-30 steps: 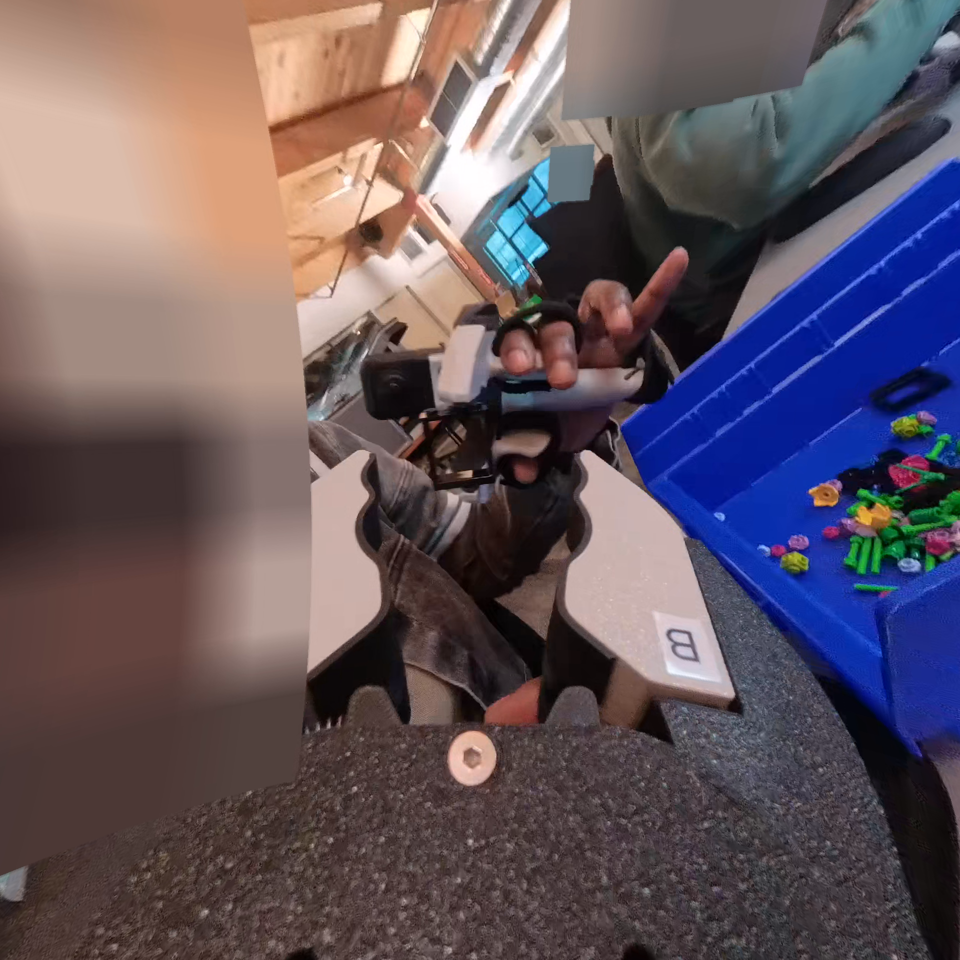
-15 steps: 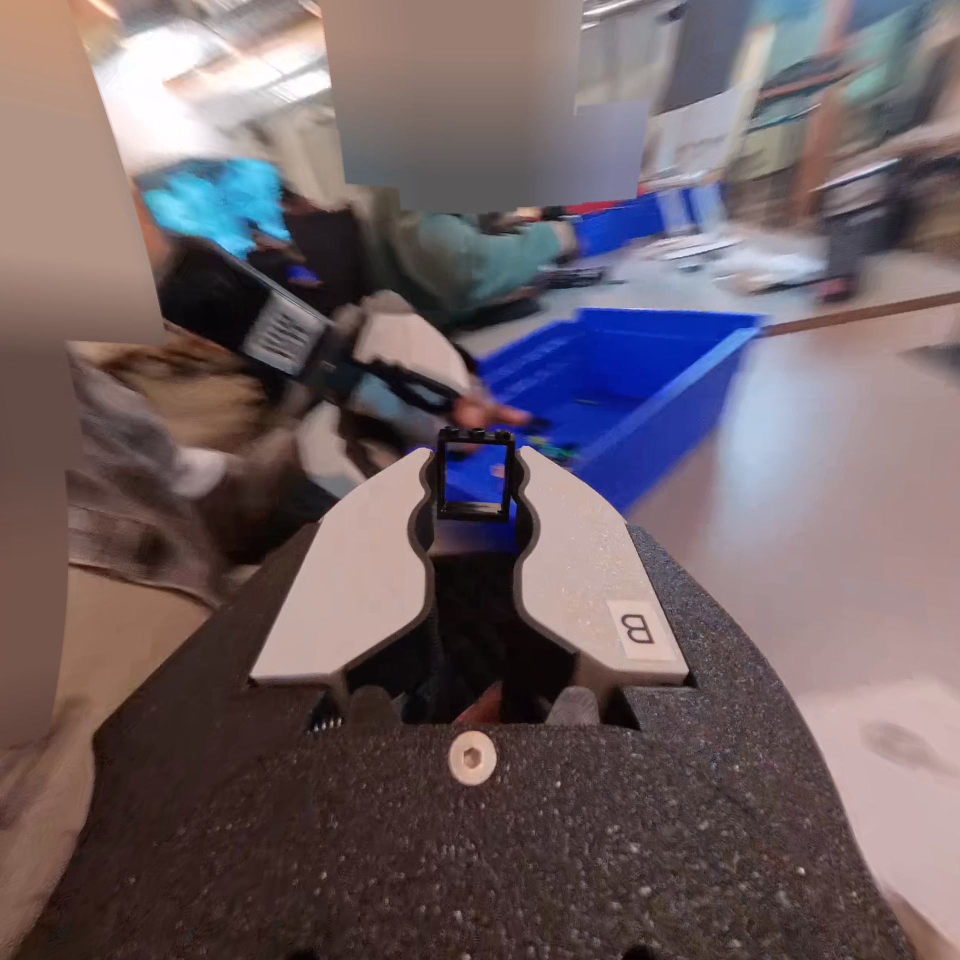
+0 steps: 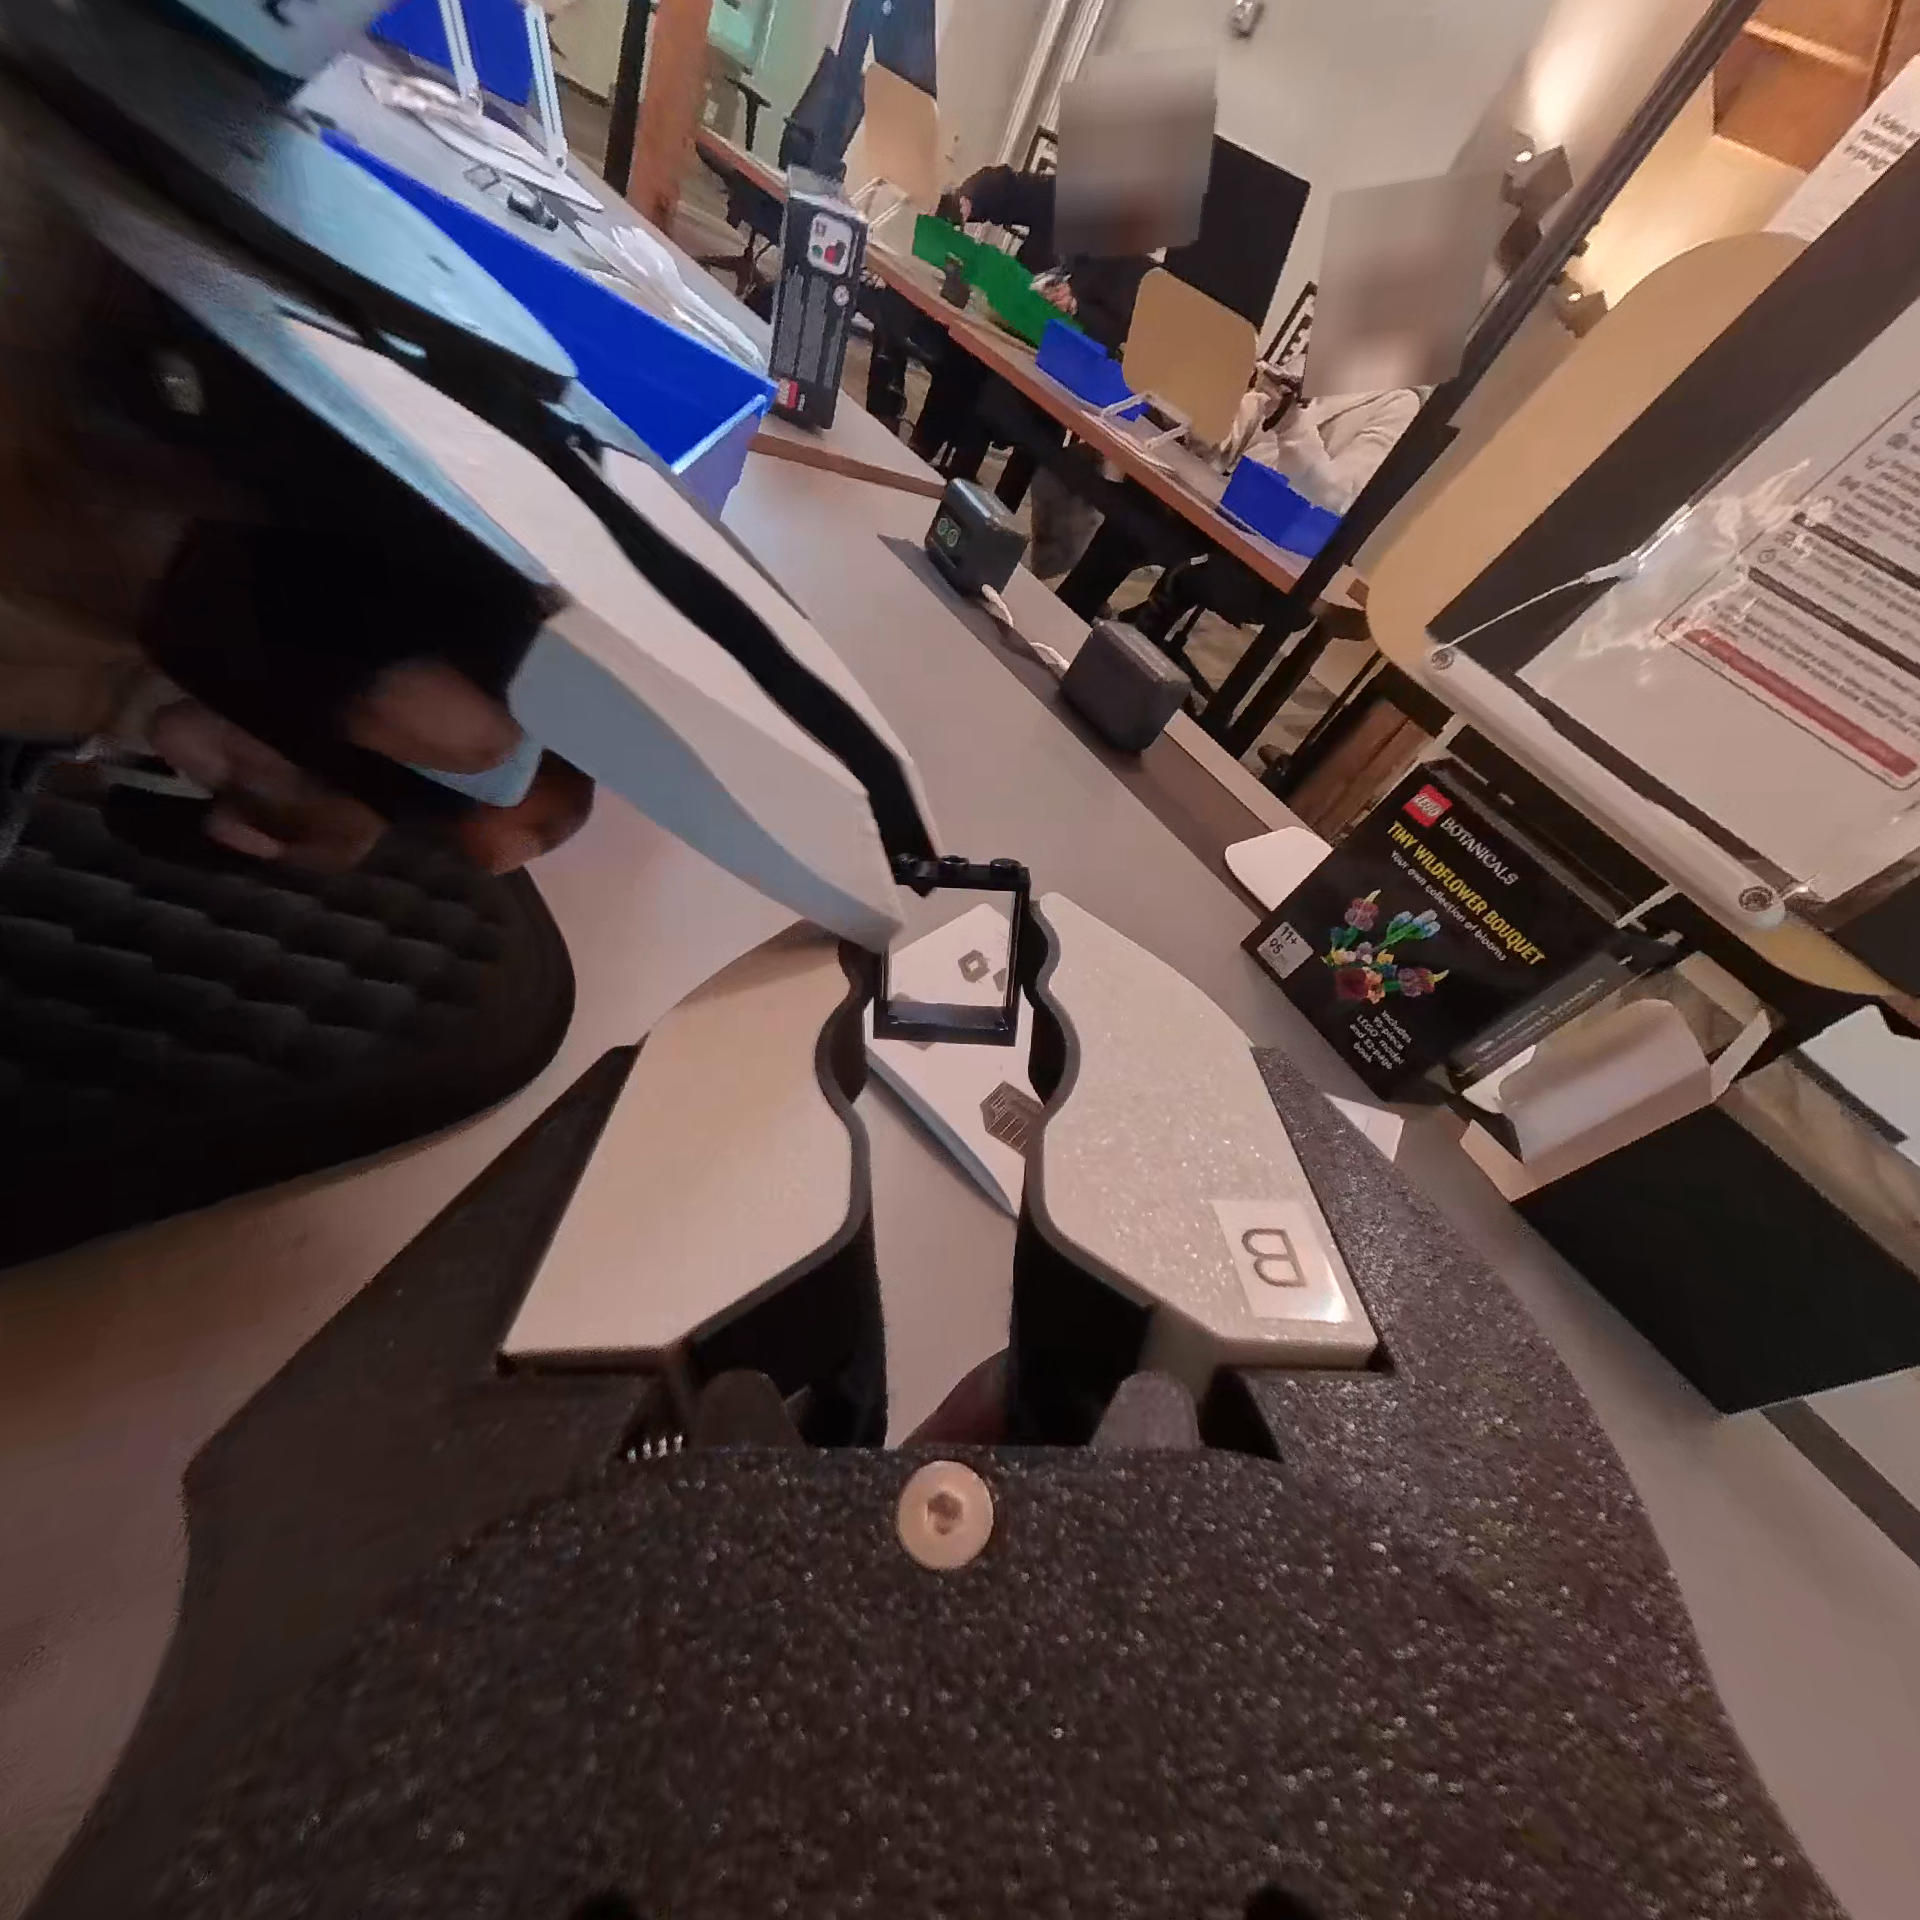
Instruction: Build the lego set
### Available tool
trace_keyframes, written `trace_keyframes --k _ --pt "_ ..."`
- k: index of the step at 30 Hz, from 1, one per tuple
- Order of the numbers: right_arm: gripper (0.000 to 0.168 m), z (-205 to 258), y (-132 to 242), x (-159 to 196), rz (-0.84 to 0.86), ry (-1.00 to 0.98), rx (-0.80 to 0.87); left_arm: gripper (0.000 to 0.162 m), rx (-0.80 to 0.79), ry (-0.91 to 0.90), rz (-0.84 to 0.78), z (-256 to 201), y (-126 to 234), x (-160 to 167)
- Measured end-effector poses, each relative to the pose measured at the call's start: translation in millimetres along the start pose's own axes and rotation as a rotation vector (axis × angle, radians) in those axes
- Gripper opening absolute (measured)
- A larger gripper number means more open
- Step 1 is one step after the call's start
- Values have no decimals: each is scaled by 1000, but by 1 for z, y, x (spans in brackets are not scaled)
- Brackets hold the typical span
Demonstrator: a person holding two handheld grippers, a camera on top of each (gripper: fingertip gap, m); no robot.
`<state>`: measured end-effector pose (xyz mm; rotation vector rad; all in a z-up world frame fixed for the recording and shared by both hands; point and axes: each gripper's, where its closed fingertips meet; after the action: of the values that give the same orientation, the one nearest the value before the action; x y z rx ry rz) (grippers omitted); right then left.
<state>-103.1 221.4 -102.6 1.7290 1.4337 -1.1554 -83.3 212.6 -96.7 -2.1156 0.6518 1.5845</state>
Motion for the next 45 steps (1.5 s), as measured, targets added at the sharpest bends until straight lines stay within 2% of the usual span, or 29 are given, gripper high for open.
trace_keyframes --k 2,5,8,11,14,18,20,22,26,32,36,41,45 --pt "26 3 1 4 9 -1 -8 12 52 -7 27 -5 -3 6" --pt "26 8 4 10 12 -23 -64 10 87 -64 79 -4 -2 12" --pt "33 32 17 19 48 -195 -347 10 173 -134 225 -7 9 32" --pt "18 35 32 22 61 -367 -557 10 251 -206 372 -6 21 53" --pt "15 28 33 29 52 -320 -623 10 310 -309 475 0 25 71" --pt "18 39 31 41 79 -274 -733 10 371 -283 489 3 19 79" --pt "17 42 29 45 75 -283 -741 10 378 -281 502 8 18 83" --pt "7 42 28 51 80 -277 -739 10 389 -288 508 10 17 85" --pt "14 44 28 56 79 -269 -748 10 421 -267 521 11 17 91" --pt "8 52 28 71 117 -205 -776 10 442 -240 551 13 18 98" --pt "7 48 26 77 133 -246 -752 10 384 -250 509 21 14 95" --pt "7 43 23 87 179 -280 -721 46 230 -351 386 28 9 65" --pt "7 41 21 93 202 -301 -709 52 147 -396 254 19 17 31"
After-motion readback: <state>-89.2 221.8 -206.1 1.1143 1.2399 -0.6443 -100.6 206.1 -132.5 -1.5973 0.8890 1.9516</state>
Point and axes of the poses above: each gripper's, where its closed fingertips meet, y back along the fingers, x out of its underside, z = x × y across the jaws, and after that the axes turned 15 degrees about -z, right-handed
